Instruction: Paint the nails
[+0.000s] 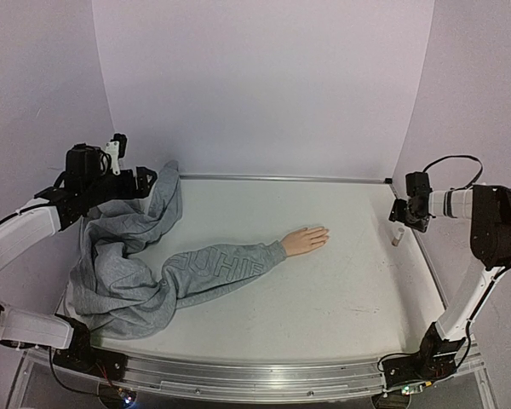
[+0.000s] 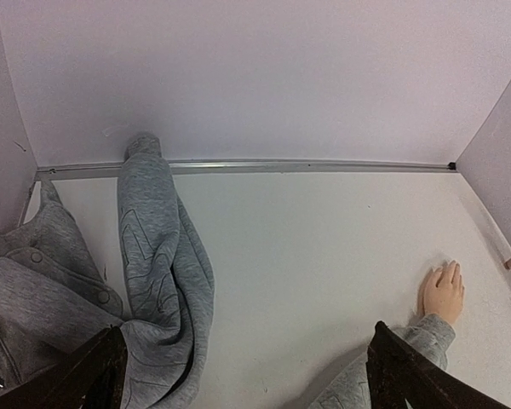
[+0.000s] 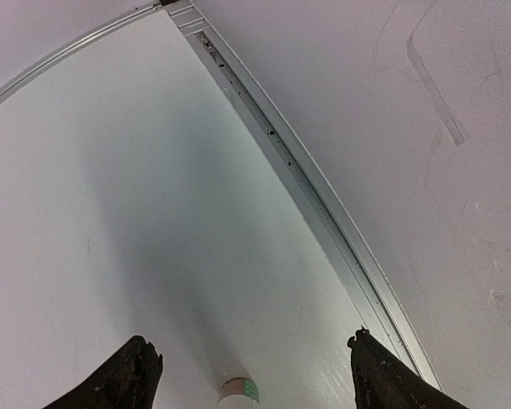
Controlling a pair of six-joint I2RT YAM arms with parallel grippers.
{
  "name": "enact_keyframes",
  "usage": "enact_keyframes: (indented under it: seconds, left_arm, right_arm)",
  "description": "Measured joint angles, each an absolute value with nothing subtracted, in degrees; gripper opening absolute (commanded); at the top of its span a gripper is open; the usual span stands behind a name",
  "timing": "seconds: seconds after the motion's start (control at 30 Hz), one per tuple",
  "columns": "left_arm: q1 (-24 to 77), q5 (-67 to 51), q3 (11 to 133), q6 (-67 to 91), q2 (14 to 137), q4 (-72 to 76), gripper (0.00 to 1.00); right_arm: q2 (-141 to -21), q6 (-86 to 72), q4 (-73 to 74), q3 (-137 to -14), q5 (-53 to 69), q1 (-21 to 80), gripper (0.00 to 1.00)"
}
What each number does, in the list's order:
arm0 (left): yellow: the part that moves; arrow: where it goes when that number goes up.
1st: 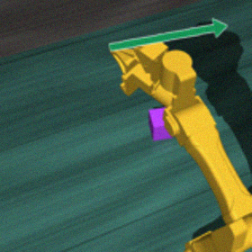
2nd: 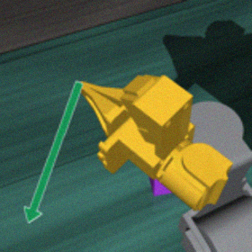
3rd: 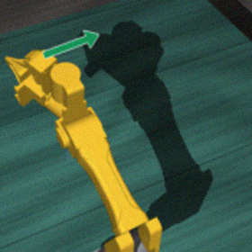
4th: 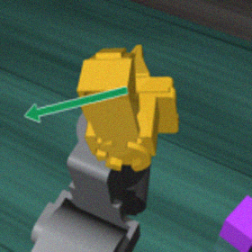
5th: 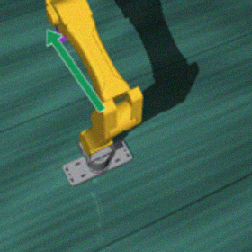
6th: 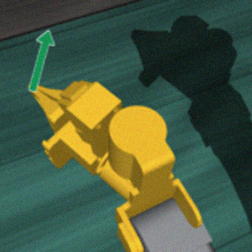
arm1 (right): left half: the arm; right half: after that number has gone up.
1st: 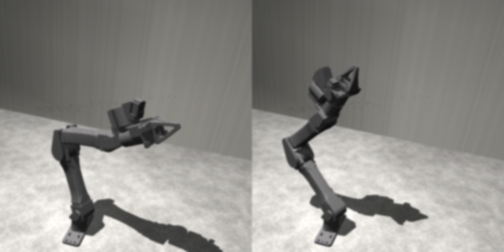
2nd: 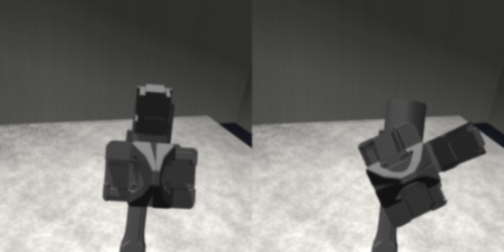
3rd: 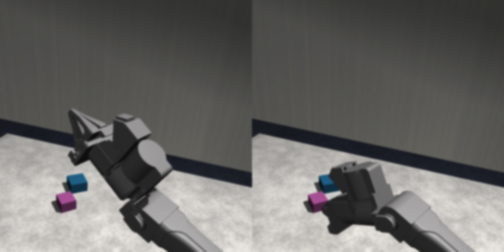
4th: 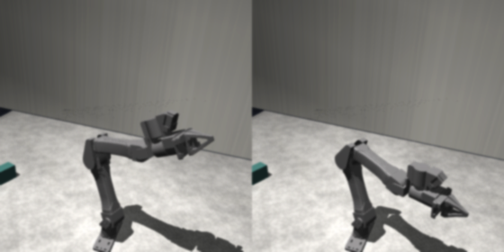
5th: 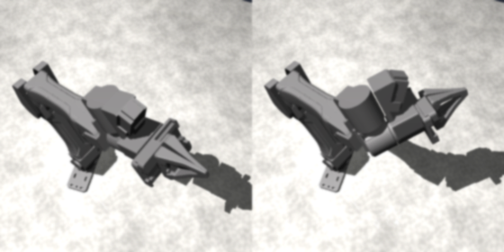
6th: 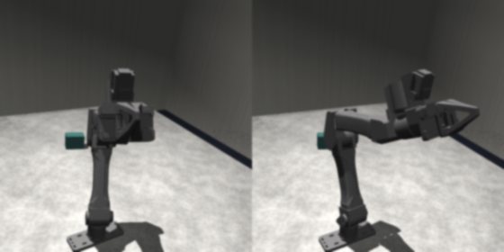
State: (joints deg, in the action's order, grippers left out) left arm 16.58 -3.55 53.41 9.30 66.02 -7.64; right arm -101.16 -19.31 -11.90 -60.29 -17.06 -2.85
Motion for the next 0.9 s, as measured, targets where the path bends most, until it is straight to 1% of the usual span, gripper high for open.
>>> enact_keyframes:
  seconds: [0.23,0.47,0.6,0.67,0.9]
  left_arm:
    - [16.58,-5.10,53.69,9.47,66.81,-7.64,1.00]
    - [16.71,-6.20,54.19,9.78,67.18,-7.70,0.99]
    - [16.73,-6.52,54.33,10.37,67.20,-7.70,0.99]
    - [16.82,-6.55,54.33,10.46,67.22,-7.70,1.00]
    - [16.82,-7.38,54.39,10.55,67.75,-7.79,0.99]
  right_arm:
    - [-101.16,-18.72,-11.66,-58.30,-15.22,-2.85,0.68]
    - [-101.84,-18.06,-11.60,-57.60,-13.89,-2.85,0.53]
    - [-101.91,-17.89,-11.60,-57.36,-13.17,-2.85,0.46]
    - [-101.95,-17.85,-11.60,-57.34,-12.84,-2.85,0.45]
    - [-101.97,-17.76,-11.79,-56.97,-12.38,-2.85,0.32]
